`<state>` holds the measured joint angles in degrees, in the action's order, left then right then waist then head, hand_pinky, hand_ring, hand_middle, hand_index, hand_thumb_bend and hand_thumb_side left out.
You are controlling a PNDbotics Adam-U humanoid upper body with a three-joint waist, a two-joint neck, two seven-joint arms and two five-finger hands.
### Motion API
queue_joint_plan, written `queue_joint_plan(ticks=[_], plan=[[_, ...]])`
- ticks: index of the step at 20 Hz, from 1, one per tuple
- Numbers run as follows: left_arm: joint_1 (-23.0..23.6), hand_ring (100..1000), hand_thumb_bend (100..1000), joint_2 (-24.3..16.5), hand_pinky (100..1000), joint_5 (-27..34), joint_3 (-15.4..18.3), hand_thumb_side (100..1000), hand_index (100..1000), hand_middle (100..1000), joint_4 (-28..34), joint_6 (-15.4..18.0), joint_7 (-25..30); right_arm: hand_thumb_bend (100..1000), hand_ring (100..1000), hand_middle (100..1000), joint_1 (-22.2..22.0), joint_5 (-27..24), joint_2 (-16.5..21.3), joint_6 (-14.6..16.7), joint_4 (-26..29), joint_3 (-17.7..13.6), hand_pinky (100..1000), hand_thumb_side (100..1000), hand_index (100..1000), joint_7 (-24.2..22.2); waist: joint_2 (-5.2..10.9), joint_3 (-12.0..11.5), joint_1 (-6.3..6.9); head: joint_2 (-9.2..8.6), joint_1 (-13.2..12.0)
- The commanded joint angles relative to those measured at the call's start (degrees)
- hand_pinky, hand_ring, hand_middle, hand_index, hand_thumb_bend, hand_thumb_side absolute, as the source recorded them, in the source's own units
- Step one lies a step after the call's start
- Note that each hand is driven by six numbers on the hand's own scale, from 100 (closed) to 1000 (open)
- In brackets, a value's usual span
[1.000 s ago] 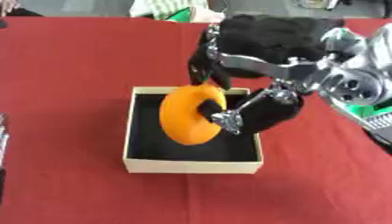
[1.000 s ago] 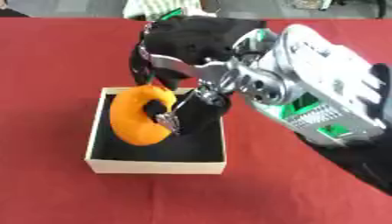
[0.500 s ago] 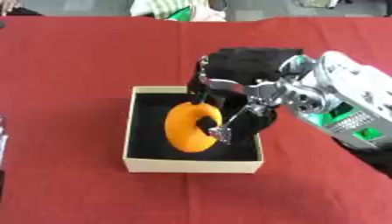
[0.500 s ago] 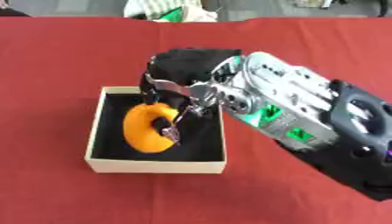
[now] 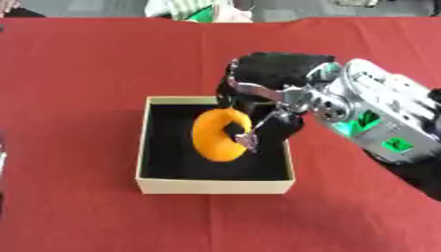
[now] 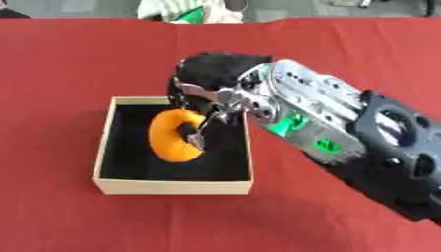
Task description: Pick up objects on the table and place them in the box.
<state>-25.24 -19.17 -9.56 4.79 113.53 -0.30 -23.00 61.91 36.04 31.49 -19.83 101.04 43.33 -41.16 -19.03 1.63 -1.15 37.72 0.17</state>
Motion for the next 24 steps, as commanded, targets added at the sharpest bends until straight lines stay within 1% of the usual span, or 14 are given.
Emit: queue_joint_plan(ticks=[1,3,4,5,6,8,9,10,11,13,18,21,23,24], plan=[[-0.40,656,160,-0.45,446,0.40,0.21,682,840,694,1.06,0.01,0.15,100,598,489,0.59,-0.92,0.17,1.19,-0.62,-0.29,662,152,537,-1.37,1.03,-0.08,0.23,-0.09,0.11],[-0.41,656,160,-0.44,446,0.42,0.23,682,840,694,1.06,0.02,0.11,100,621,528,0.54,-0.99,0.23,2.14,-0.99,-0.37,680,149,587,-2.21,1.03,-0.05,0.20,-0.05,0.06],[-0.41,656,159,-0.44,446,0.43,0.22,682,840,694,1.06,0.03,0.12,100,661,567,0.53,-0.90,0.26,2.61,-1.13,-0.42,705,153,633,-2.53,1.03,-0.02,0.19,-0.01,0.00],[-0.40,656,159,-0.42,446,0.43,0.23,682,840,694,1.06,0.04,0.12,100,667,574,0.51,-0.80,0.29,3.03,-1.24,-0.47,709,154,641,-2.81,1.03,0.01,0.17,0.04,-0.05],[-0.37,656,159,-0.39,446,0.43,0.24,682,840,694,1.06,0.03,0.11,100,698,612,0.48,-0.77,0.34,3.49,-1.33,-0.47,730,160,683,-3.15,1.02,0.02,0.17,0.06,-0.10],[-0.31,656,159,-0.39,446,0.43,0.28,682,840,694,1.06,0.00,0.08,100,731,650,0.39,-0.81,0.51,4.73,-1.40,-0.44,750,166,708,-4.29,1.02,0.03,0.16,0.13,-0.17],[-0.31,656,159,-0.40,446,0.42,0.30,682,840,694,1.06,-0.01,0.06,100,731,650,0.37,-0.81,0.58,5.28,-1.42,-0.52,750,166,708,-4.86,1.02,0.03,0.16,0.15,-0.18],[-0.32,656,158,-0.41,446,0.42,0.32,682,840,694,1.06,-0.01,0.04,100,796,723,0.37,-0.70,0.66,5.82,-1.42,-0.55,783,175,773,-5.44,1.04,0.04,0.16,0.16,-0.20],[-0.34,656,158,-0.42,446,0.41,0.34,682,840,694,1.06,0.01,0.00,100,803,731,0.38,-0.33,0.76,6.52,-1.42,-0.59,785,176,780,-6.22,1.06,0.07,0.16,0.17,-0.22],[-0.32,656,158,-0.40,446,0.41,0.29,683,840,692,1.06,0.04,0.04,100,844,773,0.40,1.46,0.91,7.60,-1.61,-0.93,799,291,814,-7.56,1.11,0.13,0.15,0.10,-0.24],[-0.24,657,159,-0.43,447,0.37,0.38,683,840,694,1.06,-0.02,-0.01,100,851,780,0.05,5.51,1.53,8.43,-1.10,-2.40,799,329,823,-7.79,1.15,0.21,0.13,0.08,-0.32],[-0.21,657,158,-0.52,448,0.30,0.43,683,841,694,1.06,-0.05,-0.06,100,848,775,-0.41,6.49,2.58,7.93,1.30,-4.64,797,304,820,-6.69,1.16,0.34,0.14,0.20,-0.41],[-0.15,658,158,-0.56,448,0.26,0.50,683,841,694,1.06,-0.06,-0.14,100,843,770,-0.81,6.83,3.64,7.09,4.04,-6.79,798,260,817,-5.84,1.20,0.43,0.14,0.21,-0.48],[-0.14,658,158,-0.57,448,0.24,0.52,683,840,694,1.06,-0.05,-0.16,100,839,766,-1.00,6.86,4.11,6.49,5.55,-8.00,799,213,816,-5.36,1.22,0.48,0.15,0.20,-0.50]])
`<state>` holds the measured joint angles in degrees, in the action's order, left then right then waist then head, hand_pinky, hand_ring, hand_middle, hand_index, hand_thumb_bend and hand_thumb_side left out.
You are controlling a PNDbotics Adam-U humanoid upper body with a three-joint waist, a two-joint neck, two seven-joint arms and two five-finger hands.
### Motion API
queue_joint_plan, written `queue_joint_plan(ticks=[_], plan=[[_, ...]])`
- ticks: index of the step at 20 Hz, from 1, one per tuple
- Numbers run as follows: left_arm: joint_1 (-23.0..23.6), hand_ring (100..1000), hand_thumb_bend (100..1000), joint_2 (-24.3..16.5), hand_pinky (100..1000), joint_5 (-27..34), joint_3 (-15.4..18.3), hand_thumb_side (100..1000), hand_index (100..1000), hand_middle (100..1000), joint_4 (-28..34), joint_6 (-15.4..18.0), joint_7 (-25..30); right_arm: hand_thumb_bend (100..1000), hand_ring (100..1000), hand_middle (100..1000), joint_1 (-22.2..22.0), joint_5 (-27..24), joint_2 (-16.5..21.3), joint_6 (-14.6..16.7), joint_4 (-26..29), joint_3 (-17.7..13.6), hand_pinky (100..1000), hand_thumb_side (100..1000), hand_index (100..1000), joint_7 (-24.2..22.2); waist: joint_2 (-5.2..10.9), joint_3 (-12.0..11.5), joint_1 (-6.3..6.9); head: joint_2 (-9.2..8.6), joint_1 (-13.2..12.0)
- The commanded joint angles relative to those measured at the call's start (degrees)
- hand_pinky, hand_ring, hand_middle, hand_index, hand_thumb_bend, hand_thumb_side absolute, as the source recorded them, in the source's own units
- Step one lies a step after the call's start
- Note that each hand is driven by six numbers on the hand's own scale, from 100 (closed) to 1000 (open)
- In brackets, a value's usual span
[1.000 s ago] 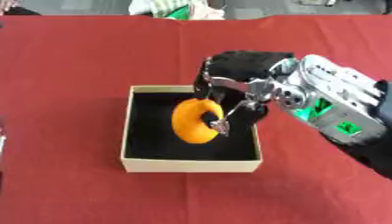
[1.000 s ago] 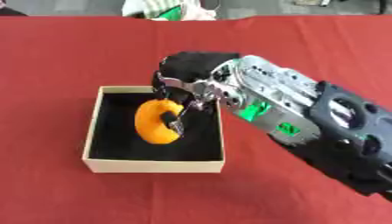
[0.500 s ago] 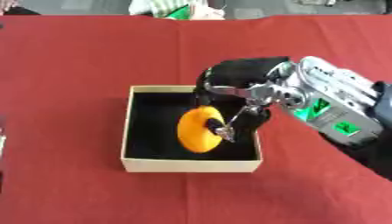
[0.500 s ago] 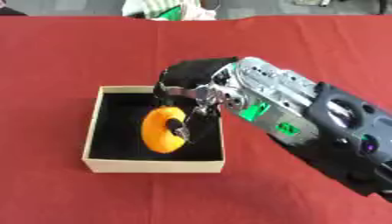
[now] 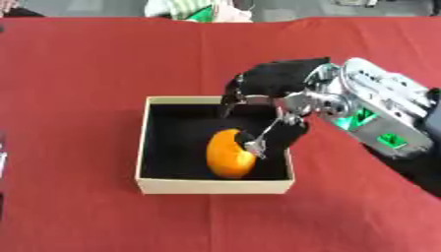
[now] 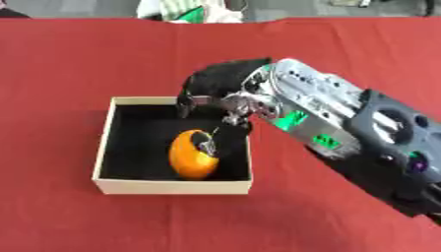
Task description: Pick up objects on the table and place them in the box.
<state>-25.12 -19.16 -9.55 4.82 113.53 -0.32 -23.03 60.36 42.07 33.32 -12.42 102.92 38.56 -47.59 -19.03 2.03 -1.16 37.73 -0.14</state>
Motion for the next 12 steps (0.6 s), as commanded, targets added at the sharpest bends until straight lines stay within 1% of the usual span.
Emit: queue_joint_plan(ticks=[1,2,4,5,6,8,10,11,12], plan=[[-0.27,658,159,-0.60,448,0.20,0.51,683,840,694,1.06,0.00,-0.16,100,836,764,0.22,0.77,2.75,-1.72,5.61,-4.85,801,183,816,1.87,1.26,0.15,0.18,0.15,-0.23],[-0.27,658,158,-0.62,448,0.17,0.52,682,840,694,1.06,0.03,-0.17,100,836,765,-0.15,0.66,3.22,-2.57,7.66,-6.44,803,162,816,2.64,1.28,0.21,0.18,0.12,-0.28],[-0.27,659,159,-0.64,449,0.12,0.52,682,840,695,1.06,0.05,-0.17,100,835,766,-0.62,0.83,3.81,-3.61,10.67,-9.27,807,152,815,4.22,1.34,0.33,0.21,0.12,-0.38],[-0.27,659,159,-0.66,449,0.09,0.53,682,840,695,1.06,0.04,-0.17,100,835,767,-0.68,0.85,3.87,-3.66,11.18,-10.37,808,154,815,5.30,1.37,0.40,0.23,0.13,-0.38],[-0.27,659,160,-0.67,449,0.06,0.54,682,840,695,1.06,0.04,-0.19,100,835,768,-0.75,0.91,3.92,-3.60,11.43,-11.29,811,186,815,6.40,1.40,0.45,0.25,0.12,-0.41],[-0.27,660,160,-0.68,449,-0.01,0.60,682,840,695,1.06,0.04,-0.24,100,837,770,-1.10,1.45,3.88,-3.40,11.61,-13.05,816,332,828,9.11,1.41,0.50,0.30,0.09,-0.53],[-0.22,660,160,-0.66,449,-0.04,0.64,683,841,695,1.06,0.00,-0.29,100,837,771,-1.97,1.77,3.60,-3.50,11.66,-15.17,825,478,834,12.85,1.38,0.54,0.40,0.07,-0.67],[-0.20,660,160,-0.68,449,-0.05,0.67,683,841,695,1.06,-0.01,-0.32,100,838,772,-2.59,1.83,3.48,-3.65,11.67,-16.31,830,541,836,15.26,1.35,0.55,0.44,0.10,-0.69],[-0.22,660,160,-0.70,449,-0.05,0.69,683,840,695,1.06,-0.01,-0.35,100,838,773,-3.24,1.69,3.41,-3.85,11.67,-17.28,836,572,837,17.76,1.32,0.56,0.46,0.13,-0.70]])
